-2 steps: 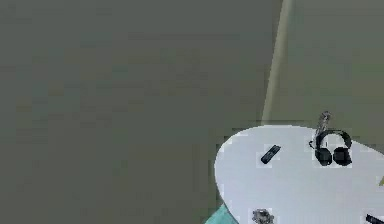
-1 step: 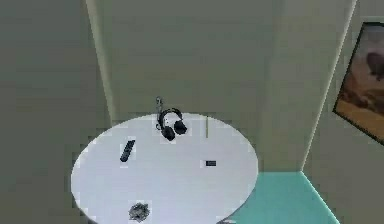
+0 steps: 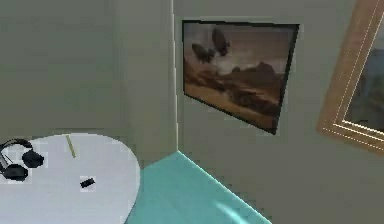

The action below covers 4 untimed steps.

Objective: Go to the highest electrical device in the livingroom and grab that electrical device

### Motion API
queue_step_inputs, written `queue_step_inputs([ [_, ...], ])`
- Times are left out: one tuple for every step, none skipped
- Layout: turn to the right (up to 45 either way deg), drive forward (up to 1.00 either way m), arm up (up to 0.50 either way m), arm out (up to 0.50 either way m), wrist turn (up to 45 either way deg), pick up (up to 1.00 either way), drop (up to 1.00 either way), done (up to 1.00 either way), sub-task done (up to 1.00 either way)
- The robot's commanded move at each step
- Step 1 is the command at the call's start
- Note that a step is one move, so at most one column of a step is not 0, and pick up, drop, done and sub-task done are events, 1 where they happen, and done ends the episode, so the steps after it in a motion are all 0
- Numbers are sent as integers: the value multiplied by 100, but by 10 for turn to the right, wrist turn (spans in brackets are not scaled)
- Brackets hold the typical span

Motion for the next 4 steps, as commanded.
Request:
queue_step_inputs([
  [0, 55, 0, 0, 0, 0, 0, 0, 0],
  [0, 40, 0, 0, 0, 0, 0, 0, 0],
  [-360, 0, 0, 0, 0, 0, 0, 0, 0],
  [0, 45, 0, 0, 0, 0, 0, 0, 0],
])
